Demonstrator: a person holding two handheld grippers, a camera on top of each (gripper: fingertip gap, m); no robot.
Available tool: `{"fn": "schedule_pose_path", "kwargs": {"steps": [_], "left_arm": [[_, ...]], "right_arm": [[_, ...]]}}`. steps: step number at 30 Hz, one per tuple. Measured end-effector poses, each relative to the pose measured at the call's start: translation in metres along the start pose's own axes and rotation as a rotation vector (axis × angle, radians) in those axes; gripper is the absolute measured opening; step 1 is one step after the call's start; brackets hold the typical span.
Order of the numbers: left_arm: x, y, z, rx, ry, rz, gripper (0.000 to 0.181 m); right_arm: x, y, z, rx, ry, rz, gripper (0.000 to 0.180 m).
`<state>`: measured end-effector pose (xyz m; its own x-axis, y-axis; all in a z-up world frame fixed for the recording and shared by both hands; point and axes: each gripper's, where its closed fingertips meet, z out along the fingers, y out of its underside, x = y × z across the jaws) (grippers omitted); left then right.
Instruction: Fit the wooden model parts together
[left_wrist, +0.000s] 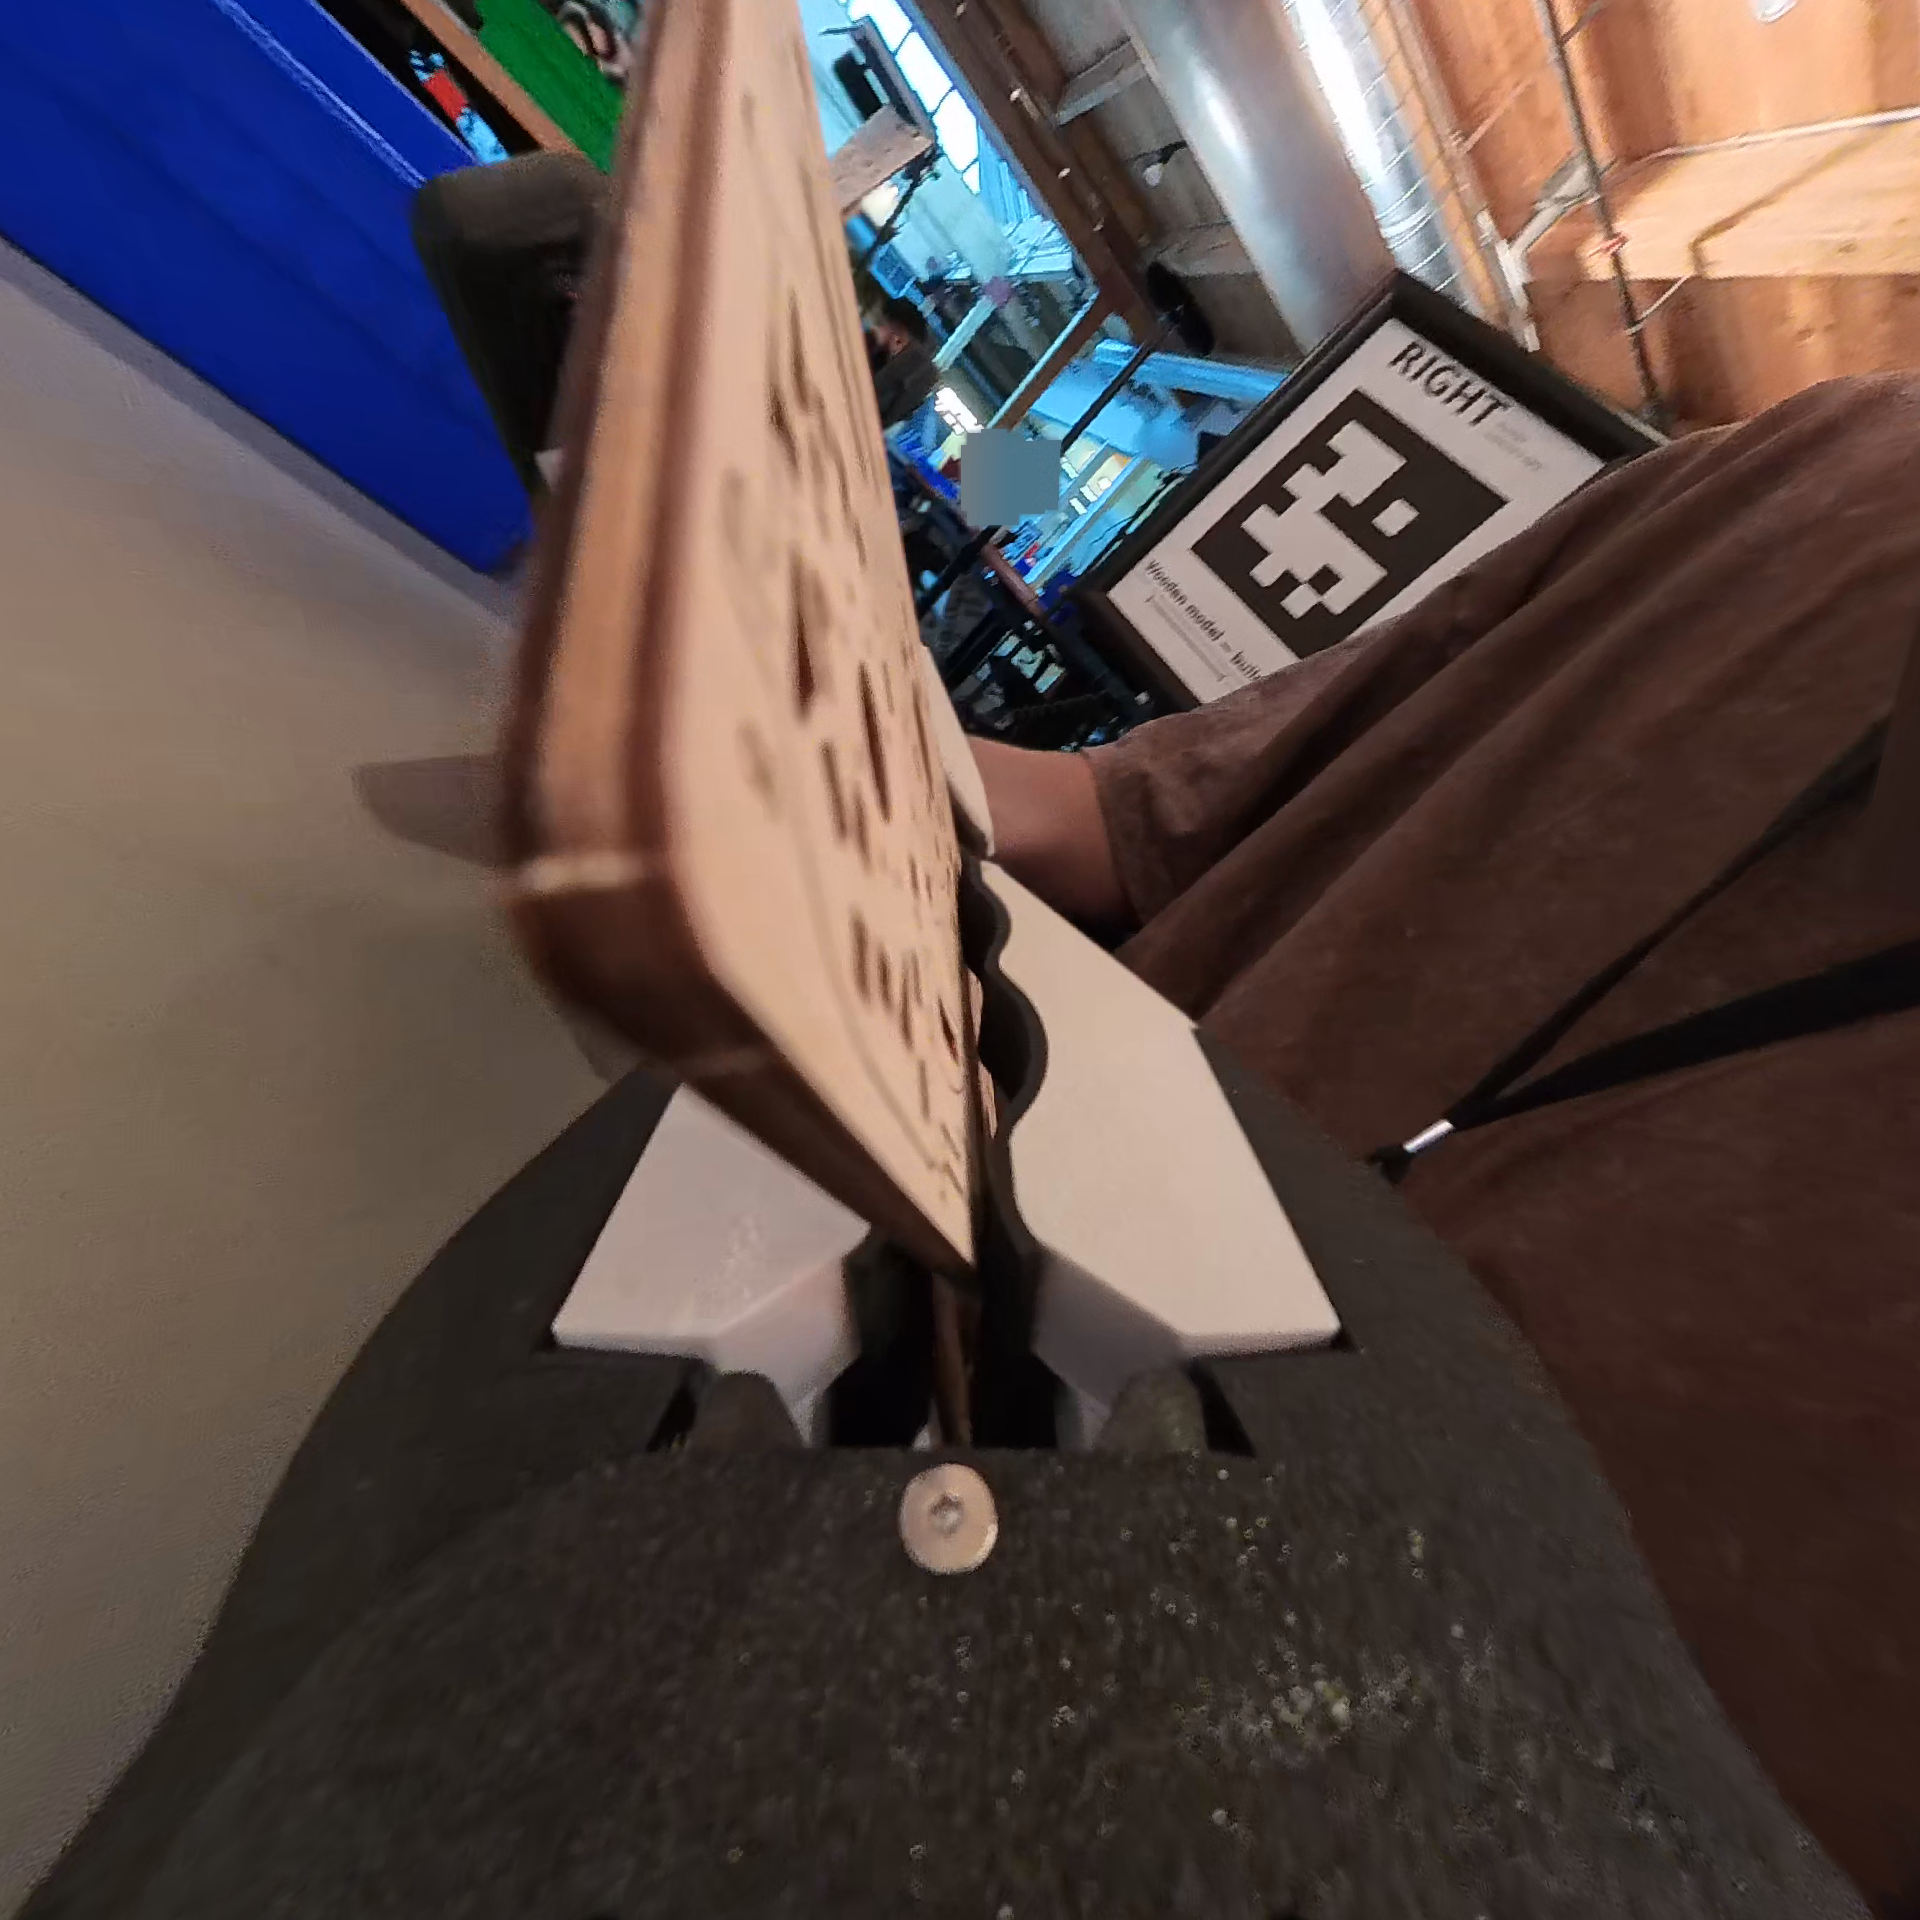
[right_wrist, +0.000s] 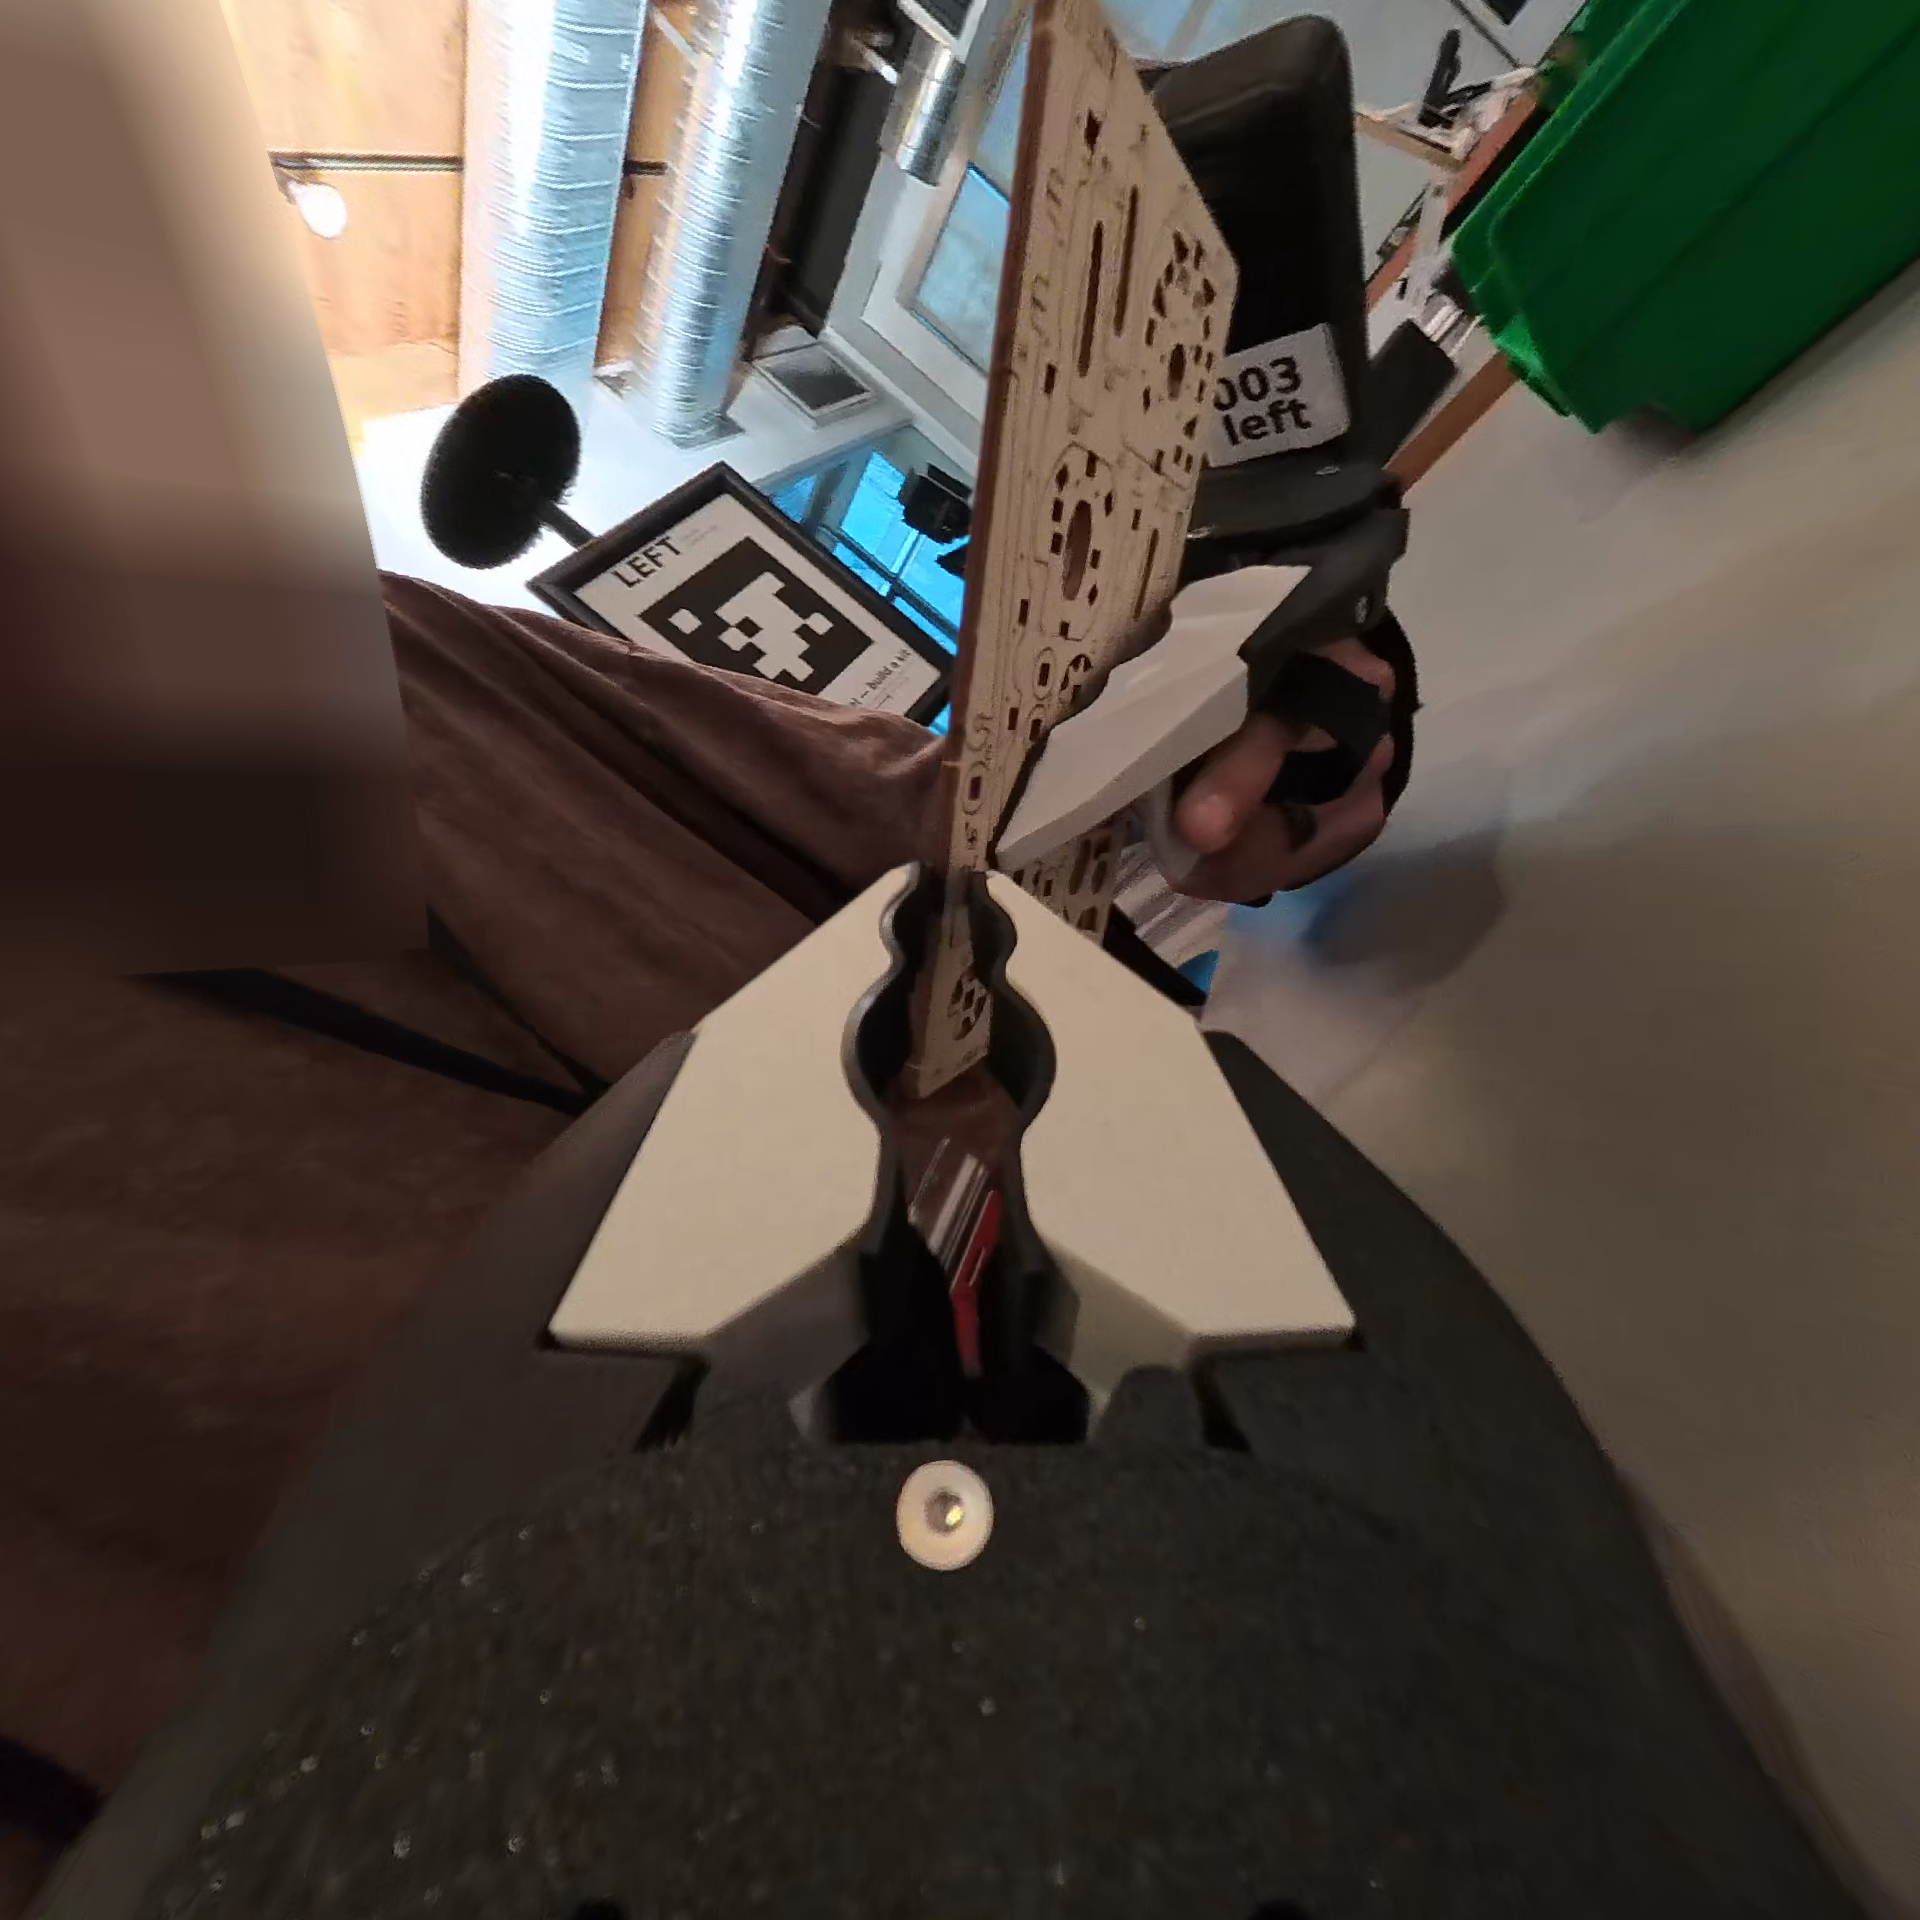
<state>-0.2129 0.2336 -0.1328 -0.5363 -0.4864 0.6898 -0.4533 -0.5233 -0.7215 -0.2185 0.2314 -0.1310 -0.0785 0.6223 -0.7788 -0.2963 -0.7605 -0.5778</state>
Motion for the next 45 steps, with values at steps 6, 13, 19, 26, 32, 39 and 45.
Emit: {"fn": "schedule_pose_path", "kwargs": {"steps": [6, 13, 19, 26, 32, 39, 45], "left_arm": [[-0.025, 0.002, -0.011, -0.004, -0.126, -0.049, 0.001], [-0.034, -0.002, -0.020, 0.023, -0.175, -0.072, 0.001], [-0.041, -0.002, -0.019, 0.030, -0.216, -0.078, 0.002], [-0.061, 0.011, -0.019, -0.048, -0.389, 0.000, 0.002], [-0.080, 0.025, -0.020, -0.150, -0.533, 0.049, 0.002], [-0.084, 0.024, -0.024, -0.137, -0.530, 0.000, 0.002], [-0.087, 0.024, -0.026, -0.124, -0.520, -0.048, 0.002]], "right_arm": [[0.033, -0.004, -0.007, -0.046, 0.306, -0.131, 0.005], [0.042, -0.003, -0.014, -0.092, 0.544, -0.266, 0.004], [0.049, -0.004, -0.019, -0.087, 0.629, -0.227, 0.004], [0.075, 0.007, -0.032, -0.100, 0.807, -0.108, 0.005], [0.093, 0.015, -0.038, -0.172, 0.928, -0.158, 0.005], [0.087, 0.008, -0.045, -0.275, 1.084, -0.469, 0.008], [0.084, 0.005, -0.040, -0.412, 1.195, -0.777, 0.000]]}}
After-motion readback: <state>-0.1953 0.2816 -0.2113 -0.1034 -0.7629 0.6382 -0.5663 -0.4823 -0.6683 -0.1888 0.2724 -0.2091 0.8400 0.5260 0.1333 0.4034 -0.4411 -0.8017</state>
